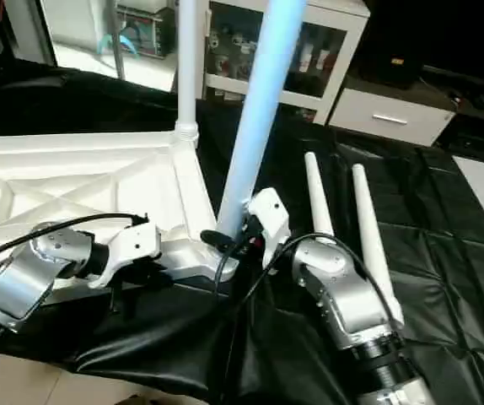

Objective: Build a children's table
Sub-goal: Insert table leg to table base

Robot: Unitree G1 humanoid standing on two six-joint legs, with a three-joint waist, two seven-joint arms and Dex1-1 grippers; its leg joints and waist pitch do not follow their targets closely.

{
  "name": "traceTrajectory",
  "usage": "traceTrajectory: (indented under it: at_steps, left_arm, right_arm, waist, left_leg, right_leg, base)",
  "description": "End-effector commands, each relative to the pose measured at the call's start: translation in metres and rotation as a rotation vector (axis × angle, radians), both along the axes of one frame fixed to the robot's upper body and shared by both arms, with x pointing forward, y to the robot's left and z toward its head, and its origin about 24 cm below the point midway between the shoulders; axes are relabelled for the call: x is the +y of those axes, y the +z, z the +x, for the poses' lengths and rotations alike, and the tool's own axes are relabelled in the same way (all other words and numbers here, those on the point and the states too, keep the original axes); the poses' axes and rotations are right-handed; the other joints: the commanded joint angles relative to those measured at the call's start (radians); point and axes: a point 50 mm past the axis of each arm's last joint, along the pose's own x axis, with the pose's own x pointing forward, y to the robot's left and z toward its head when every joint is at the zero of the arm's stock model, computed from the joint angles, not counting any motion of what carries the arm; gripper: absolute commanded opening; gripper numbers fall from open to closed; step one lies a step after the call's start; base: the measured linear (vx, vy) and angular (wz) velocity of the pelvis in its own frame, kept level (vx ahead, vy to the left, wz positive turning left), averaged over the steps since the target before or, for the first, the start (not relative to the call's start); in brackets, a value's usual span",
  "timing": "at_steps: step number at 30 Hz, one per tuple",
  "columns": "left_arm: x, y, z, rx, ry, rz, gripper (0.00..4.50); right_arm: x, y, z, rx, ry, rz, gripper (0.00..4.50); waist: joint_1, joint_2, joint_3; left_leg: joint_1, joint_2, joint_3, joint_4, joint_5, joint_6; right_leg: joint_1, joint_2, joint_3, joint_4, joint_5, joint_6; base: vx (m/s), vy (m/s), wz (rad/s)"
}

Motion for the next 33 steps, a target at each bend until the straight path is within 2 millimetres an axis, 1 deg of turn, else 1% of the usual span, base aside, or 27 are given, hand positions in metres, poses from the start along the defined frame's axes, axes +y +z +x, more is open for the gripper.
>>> traceTrajectory:
  at_steps: [1,3,6,8,9,10,13,14,15,16,17,18,19,20,21,22,23,24,25,26,27,28,29,30,31,32,33]
  left_arm:
    - [-0.006,-0.007,-0.003,0.020,-0.017,-0.022,0.00]
    - [-0.007,-0.007,-0.003,0.019,-0.018,-0.022,0.00]
    - [-0.008,-0.007,-0.002,0.017,-0.022,-0.022,0.00]
    - [-0.008,-0.007,-0.001,0.017,-0.026,-0.022,0.00]
    - [-0.008,-0.007,-0.001,0.017,-0.026,-0.022,0.00]
    - [-0.009,-0.007,-0.001,0.016,-0.027,-0.022,0.00]
    - [-0.010,-0.008,-0.001,0.016,-0.030,-0.024,0.00]
    - [-0.010,-0.008,-0.001,0.016,-0.030,-0.024,0.00]
    - [-0.010,-0.008,-0.001,0.016,-0.030,-0.025,0.00]
    - [-0.011,-0.008,-0.001,0.017,-0.030,-0.025,0.00]
    - [-0.010,-0.008,-0.002,0.017,-0.030,-0.026,0.00]
    - [-0.010,-0.008,-0.002,0.016,-0.029,-0.026,0.00]
    - [-0.010,-0.008,-0.002,0.016,-0.029,-0.026,0.00]
    - [-0.010,-0.008,-0.002,0.016,-0.029,-0.026,0.00]
    - [-0.010,-0.008,-0.002,0.017,-0.029,-0.025,0.00]
    - [-0.010,-0.008,-0.002,0.016,-0.029,-0.025,0.00]
    - [-0.010,-0.008,-0.002,0.016,-0.029,-0.025,0.00]
    - [-0.010,-0.009,-0.002,0.015,-0.030,-0.025,0.00]
    - [-0.010,-0.009,-0.002,0.015,-0.030,-0.025,0.00]
    - [-0.010,-0.009,-0.001,0.012,-0.030,-0.024,0.00]
    - [-0.010,-0.008,0.000,0.003,-0.029,-0.029,0.00]
    - [-0.011,-0.008,0.000,0.001,-0.029,-0.030,0.00]
    - [-0.011,-0.008,0.000,0.000,-0.029,-0.031,0.00]
    - [-0.011,-0.008,0.001,-0.001,-0.029,-0.031,0.00]
    - [-0.011,-0.008,0.001,-0.002,-0.030,-0.031,0.00]
    - [-0.011,-0.008,0.001,-0.004,-0.031,-0.031,0.00]
    - [-0.011,-0.008,0.001,-0.007,-0.031,-0.031,0.00]
  right_arm:
    - [-0.006,-0.065,-0.028,0.321,0.051,-0.191,1.84]
    - [-0.006,-0.068,-0.026,0.330,0.028,-0.193,1.84]
    - [-0.011,-0.075,-0.019,0.357,-0.058,-0.190,1.84]
    - [-0.016,-0.083,-0.016,0.387,-0.111,-0.211,1.84]
    - [-0.016,-0.083,-0.016,0.387,-0.111,-0.211,1.84]
    - [-0.018,-0.087,-0.016,0.392,-0.125,-0.220,1.84]
    - [-0.023,-0.099,-0.020,0.420,-0.179,-0.230,1.84]
    - [-0.024,-0.100,-0.020,0.420,-0.184,-0.233,1.84]
    - [-0.025,-0.102,-0.021,0.414,-0.189,-0.239,1.84]
    - [-0.025,-0.102,-0.021,0.410,-0.190,-0.244,1.84]
    - [-0.025,-0.102,-0.021,0.402,-0.193,-0.236,1.84]
    - [-0.024,-0.100,-0.021,0.384,-0.196,-0.212,1.84]
    - [-0.024,-0.100,-0.021,0.381,-0.198,-0.207,1.84]
    - [-0.023,-0.098,-0.020,0.370,-0.204,-0.193,1.84]
    - [-0.023,-0.098,-0.019,0.369,-0.205,-0.192,1.84]
    - [-0.023,-0.098,-0.019,0.364,-0.206,-0.193,1.84]
    - [-0.024,-0.098,-0.018,0.358,-0.207,-0.197,1.84]
    - [-0.024,-0.098,-0.018,0.354,-0.209,-0.199,1.84]
    - [-0.024,-0.098,-0.018,0.354,-0.209,-0.199,1.84]
    - [-0.024,-0.098,-0.018,0.348,-0.212,-0.200,1.84]
    - [-0.024,-0.098,-0.017,0.332,-0.219,-0.195,1.84]
    - [-0.024,-0.098,-0.017,0.328,-0.221,-0.193,1.84]
    - [-0.025,-0.098,-0.016,0.327,-0.221,-0.193,1.84]
    - [-0.025,-0.097,-0.016,0.323,-0.225,-0.188,1.84]
    - [-0.025,-0.097,-0.016,0.316,-0.230,-0.180,1.84]
    - [-0.025,-0.096,-0.015,0.309,-0.233,-0.175,1.84]
    - [-0.024,-0.096,-0.015,0.304,-0.232,-0.177,1.84]
  waist:
    - [-0.006,0.006,-0.012]
    - [-0.004,0.006,-0.010]
    - [-0.010,0.006,-0.008]
    - [-0.014,0.008,0.000]
    - [-0.015,0.010,0.001]
    - [-0.021,0.013,0.001]
    - [-0.026,0.020,0.002]
    - [-0.026,0.029,0.002]
    - [-0.023,0.033,0.001]
    - [0.062,0.034,0.006]
    - [0.093,0.014,-0.005]
    - [0.031,-0.078,-0.020]
    - [0.027,-0.046,-0.017]
    - [0.032,-0.045,-0.007]
    - [0.034,-0.008,0.001]
    - [0.011,0.026,-0.011]
    - [-0.007,0.018,-0.006]
    - [-0.010,0.030,-0.019]
    - [-0.016,0.024,-0.019]
    - [-0.016,0.015,-0.022]
    - [-0.014,0.008,-0.018]
    - [-0.010,0.005,-0.015]
    - [-0.010,0.005,-0.016]
    - [-0.007,0.002,-0.020]
    - [-0.005,0.005,-0.024]
    - [-0.004,0.004,-0.026]
    - [-0.005,0.005,-0.025]
  left_leg:
    - [0.044,0.109,-0.066,-0.095,-0.599,-0.103]
    - [0.042,0.109,-0.064,-0.094,-0.578,-0.096]
    - [0.042,0.107,-0.070,-0.096,-0.607,-0.102]
    - [0.053,0.107,-0.081,-0.098,-0.706,-0.116]
    - [0.056,0.107,-0.084,-0.097,-0.732,-0.121]
    - [0.058,0.106,-0.092,-0.101,-0.800,-0.136]
    - [0.055,0.105,-0.093,-0.123,-0.909,-0.165]
    - [0.041,0.105,-0.082,-0.153,-0.962,-0.178]
    - [0.025,0.106,-0.071,-0.179,-0.987,-0.186]
    - [-0.111,0.094,0.020,-0.295,-1.044,-0.195]
    - [-0.104,0.074,0.059,-0.281,-0.913,-0.193]
    - [0.103,0.052,0.001,0.031,-0.444,-0.187]
    - [0.097,0.019,-0.086,0.093,-0.155,-0.088]
    - [-0.060,-0.014,-0.145,0.086,0.020,-0.038]
    - [0.010,0.073,-0.134,-0.014,-0.057,-0.109]
    - [0.044,0.109,-0.140,-0.075,-0.326,-0.164]
    - [0.043,0.112,-0.142,-0.092,-0.441,-0.168]
    - [0.058,0.105,-0.133,-0.096,-0.543,-0.157]
    - [0.053,0.102,-0.128,-0.096,-0.540,-0.143]
    - [0.047,0.097,-0.114,-0.094,-0.506,-0.107]
    - [0.044,0.097,-0.101,-0.092,-0.483,-0.085]
    - [0.047,0.097,-0.094,-0.091,-0.490,-0.079]
    - [0.045,0.098,-0.092,-0.091,-0.478,-0.077]
    - [0.041,0.101,-0.087,-0.093,-0.438,-0.074]
    - [0.043,0.102,-0.084,-0.092,-0.416,-0.073]
    - [0.045,0.104,-0.078,-0.092,-0.377,-0.070]
    - [0.041,0.105,-0.073,-0.093,-0.351,-0.071]
  right_leg:
    - [-0.034,-0.106,0.066,-0.092,-0.438,-0.113]
    - [-0.030,-0.105,0.066,-0.091,-0.423,-0.122]
    - [-0.027,-0.107,0.061,-0.094,-0.486,-0.123]
    - [-0.033,-0.108,0.056,-0.107,-0.619,-0.096]
    - [-0.034,-0.107,0.054,-0.109,-0.644,-0.090]
    - [-0.032,-0.101,0.042,-0.112,-0.671,-0.077]
    - [-0.023,-0.079,0.018,-0.102,-0.618,-0.073]
    - [-0.008,-0.058,-0.001,-0.079,-0.545,-0.083]
    - [0.008,-0.041,-0.014,-0.053,-0.483,-0.091]
    - [0.114,0.020,-0.057,0.160,-0.247,-0.086]
    - [0.104,0.013,-0.034,0.150,-0.298,-0.085]
    - [-0.083,-0.152,0.048,-0.076,-0.798,-0.049]
    - [-0.086,-0.182,0.087,-0.138,-0.854,-0.052]
    - [0.102,-0.171,0.101,-0.116,-0.696,-0.127]
    - [0.039,-0.125,0.039,-0.085,-0.529,-0.172]
    - [0.023,-0.053,0.017,-0.032,-0.308,-0.171]
    - [0.023,-0.044,0.019,-0.024,-0.237,-0.162]
    - [0.023,-0.054,0.022,-0.034,-0.165,-0.166]
    - [0.027,-0.059,0.025,-0.038,-0.150,-0.168]
    - [0.034,-0.069,0.032,-0.050,-0.183,-0.165]
    - [0.025,-0.080,0.044,-0.064,-0.277,-0.157]
    - [0.015,-0.086,0.055,-0.077,-0.397,-0.145]
    - [0.015,-0.090,0.059,-0.080,-0.423,-0.143]
    - [0.019,-0.091,0.061,-0.081,-0.432,-0.135]
    - [0.019,-0.091,0.061,-0.081,-0.419,-0.134]
    - [0.018,-0.088,0.060,-0.078,-0.371,-0.137]
    - [0.020,-0.085,0.057,-0.074,-0.335,-0.142]
  base:
    - [0.000,0.000,0.00]
    - [0.000,0.000,0.00]
    - [0.000,0.000,0.00]
    - [0.000,0.000,0.00]
    - [0.000,0.000,0.00]
    - [0.000,0.000,0.00]
    - [0.000,0.000,0.00]
    - [0.000,0.000,0.00]
    - [-0.088,0.024,0.01]
    - [-0.088,0.024,0.01]
    - [-0.062,-0.017,0.19]
    - [0.099,-0.111,0.11]
    - [0.099,-0.111,0.11]
    - [0.191,-0.048,-0.38]
    - [0.047,0.068,-0.27]
    - [0.047,0.068,-0.27]
    - [-0.071,0.038,0.13]
    - [0.000,0.000,0.00]
    - [0.000,0.000,0.00]
    - [0.000,0.000,0.00]
    - [0.000,0.000,0.00]
    - [0.000,0.000,0.00]
    - [0.000,0.000,0.00]
    - [0.000,0.000,0.00]
    - [0.000,0.000,0.00]
    - [0.000,0.000,0.00]
    - [0.000,0.000,0.00]
